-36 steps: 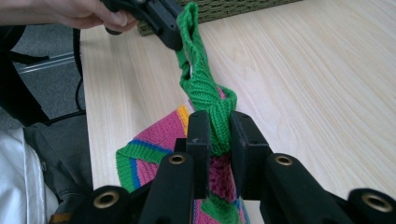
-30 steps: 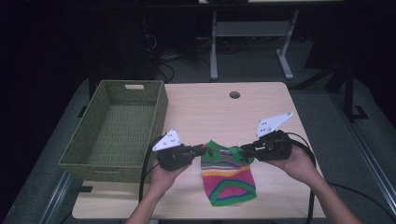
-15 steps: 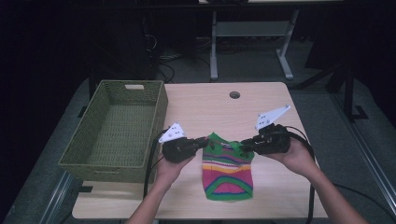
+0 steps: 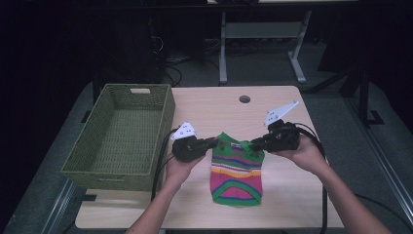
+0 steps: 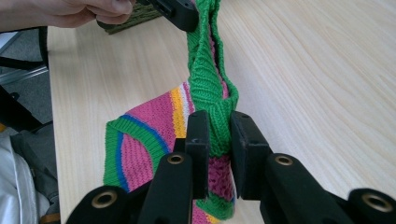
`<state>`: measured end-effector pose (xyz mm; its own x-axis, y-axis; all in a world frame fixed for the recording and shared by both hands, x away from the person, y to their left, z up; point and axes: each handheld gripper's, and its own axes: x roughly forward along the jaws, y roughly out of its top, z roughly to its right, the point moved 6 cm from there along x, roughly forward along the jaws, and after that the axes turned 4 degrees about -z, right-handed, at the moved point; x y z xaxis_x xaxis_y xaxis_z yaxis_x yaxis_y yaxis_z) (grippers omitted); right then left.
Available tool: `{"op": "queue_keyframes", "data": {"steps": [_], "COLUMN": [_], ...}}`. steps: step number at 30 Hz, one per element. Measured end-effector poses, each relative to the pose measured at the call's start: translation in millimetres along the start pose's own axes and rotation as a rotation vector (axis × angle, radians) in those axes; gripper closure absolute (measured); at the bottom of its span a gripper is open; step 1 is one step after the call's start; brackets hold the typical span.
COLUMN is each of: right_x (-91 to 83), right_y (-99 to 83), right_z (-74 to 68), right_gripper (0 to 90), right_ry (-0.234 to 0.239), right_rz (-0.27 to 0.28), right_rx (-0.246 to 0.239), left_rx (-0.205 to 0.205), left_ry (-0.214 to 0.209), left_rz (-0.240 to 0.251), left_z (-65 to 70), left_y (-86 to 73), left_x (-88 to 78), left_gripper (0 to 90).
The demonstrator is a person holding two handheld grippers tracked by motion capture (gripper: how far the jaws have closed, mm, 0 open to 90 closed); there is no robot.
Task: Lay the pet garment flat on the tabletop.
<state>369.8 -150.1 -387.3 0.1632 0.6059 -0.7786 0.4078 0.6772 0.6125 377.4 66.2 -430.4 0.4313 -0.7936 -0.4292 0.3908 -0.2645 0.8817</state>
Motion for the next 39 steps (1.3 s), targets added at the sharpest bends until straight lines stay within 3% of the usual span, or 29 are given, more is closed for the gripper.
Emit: {"op": "queue_keyframes", "data": {"steps": [4,5,7,9,12,14,21,25,39], "right_x": [4.9,6.0,9.8,11.6,8.4,9.2,10.6,8.7,2.4], "right_y": [4.1,5.1,9.6,14.9,16.7,12.4,-5.3,-12.0,-38.8], "right_z": [14.7,18.5,35.2,55.6,80.3,88.0,91.1,90.9,85.9], "right_gripper": [77.4,76.7,71.2,64.2,57.2,56.7,52.2,49.2,42.9], "right_ry": [-0.008,-0.009,-0.044,-0.079,-0.104,-0.109,-0.086,-0.047,0.001], "right_rz": [-0.012,-0.009,0.006,0.024,0.094,0.088,0.082,0.106,0.138], "right_rx": [0.017,0.031,0.069,0.142,0.213,0.247,0.276,0.288,0.322], "left_rx": [-0.014,-0.017,-0.04,-0.064,-0.079,-0.086,-0.094,-0.08,-0.063], "left_ry": [0.026,0.049,0.083,0.134,0.169,0.173,0.158,0.143,0.092], "left_rz": [-0.004,0.007,-0.001,-0.023,-0.041,-0.064,-0.061,-0.059,-0.073], "left_z": [-10.8,-14.8,-23.9,-33.1,-39.2,-41.5,-39.1,-35.3,-19.2], "left_y": [2.9,4.1,5.8,6.2,3.0,-0.4,-4.3,-3.1,-5.6], "left_x": [8.2,11.3,19.4,27.1,31.8,32.1,26.3,23.8,16.7], "left_gripper": [83.8,83.0,75.7,64.3,59.0,57.3,54.5,52.5,43.8]}}
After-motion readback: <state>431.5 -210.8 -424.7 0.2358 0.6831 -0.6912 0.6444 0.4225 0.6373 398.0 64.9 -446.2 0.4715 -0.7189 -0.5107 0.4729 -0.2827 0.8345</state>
